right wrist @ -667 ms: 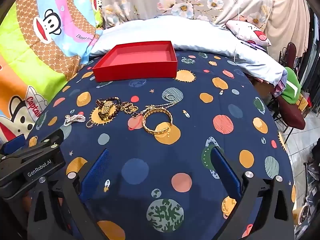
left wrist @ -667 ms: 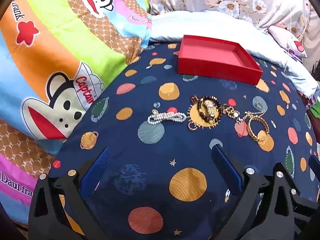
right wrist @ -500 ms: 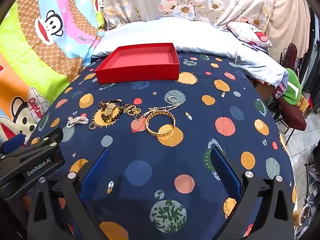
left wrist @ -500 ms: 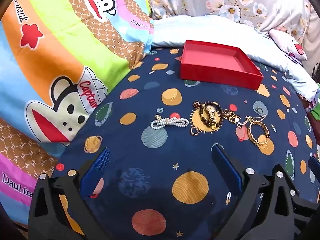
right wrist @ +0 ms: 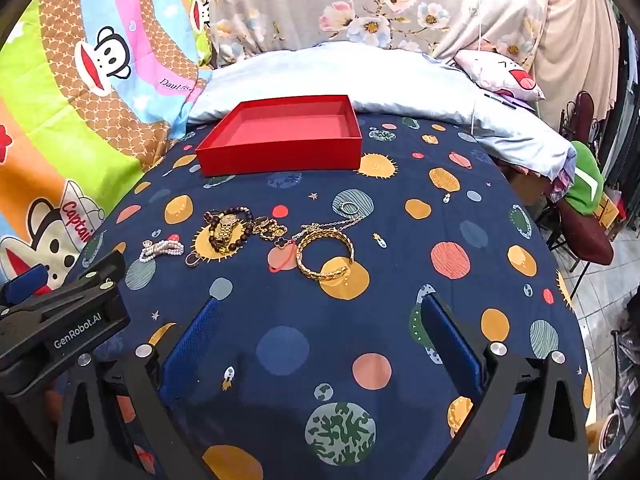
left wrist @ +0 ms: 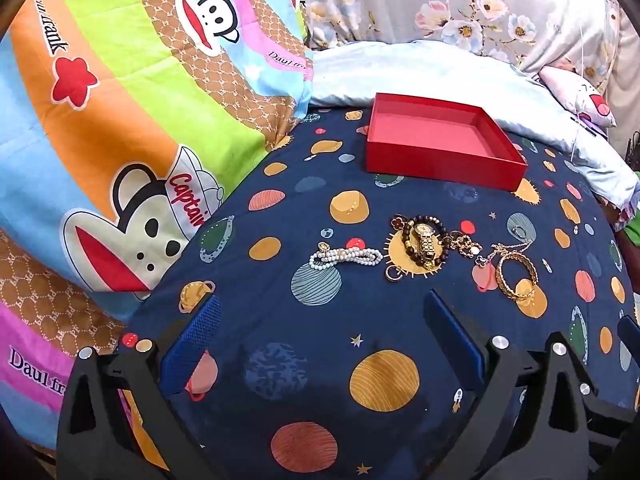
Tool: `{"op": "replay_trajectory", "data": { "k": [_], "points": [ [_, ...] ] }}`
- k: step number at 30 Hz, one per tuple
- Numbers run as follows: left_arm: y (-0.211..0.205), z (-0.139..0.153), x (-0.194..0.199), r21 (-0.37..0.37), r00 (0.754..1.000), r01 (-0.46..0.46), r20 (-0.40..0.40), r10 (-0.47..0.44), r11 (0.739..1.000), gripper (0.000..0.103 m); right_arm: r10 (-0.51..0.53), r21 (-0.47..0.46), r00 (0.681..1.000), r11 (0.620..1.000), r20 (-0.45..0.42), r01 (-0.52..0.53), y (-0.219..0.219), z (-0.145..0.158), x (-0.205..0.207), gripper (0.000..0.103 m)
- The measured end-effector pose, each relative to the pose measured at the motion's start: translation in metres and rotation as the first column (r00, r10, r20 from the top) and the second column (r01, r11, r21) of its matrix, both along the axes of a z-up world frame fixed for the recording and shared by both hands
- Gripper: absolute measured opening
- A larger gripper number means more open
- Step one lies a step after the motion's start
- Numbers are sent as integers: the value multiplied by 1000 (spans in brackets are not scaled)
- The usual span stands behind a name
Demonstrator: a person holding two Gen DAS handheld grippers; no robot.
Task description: Organize jewelry
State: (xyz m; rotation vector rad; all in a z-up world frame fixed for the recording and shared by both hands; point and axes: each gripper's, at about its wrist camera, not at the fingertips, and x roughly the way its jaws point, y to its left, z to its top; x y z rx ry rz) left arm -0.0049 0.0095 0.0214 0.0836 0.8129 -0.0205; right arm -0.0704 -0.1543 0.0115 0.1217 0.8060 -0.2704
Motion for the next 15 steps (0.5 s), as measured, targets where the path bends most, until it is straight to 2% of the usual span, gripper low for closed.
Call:
{"op": "replay_trajectory", "data": {
  "k": [15],
  "points": [
    [-1, -1, -2, 5, 1000, -3, 6, 3, 1000, 98, -2, 4, 1000, 1000, 1, 2, 0, -1, -1, 98]
  ]
}}
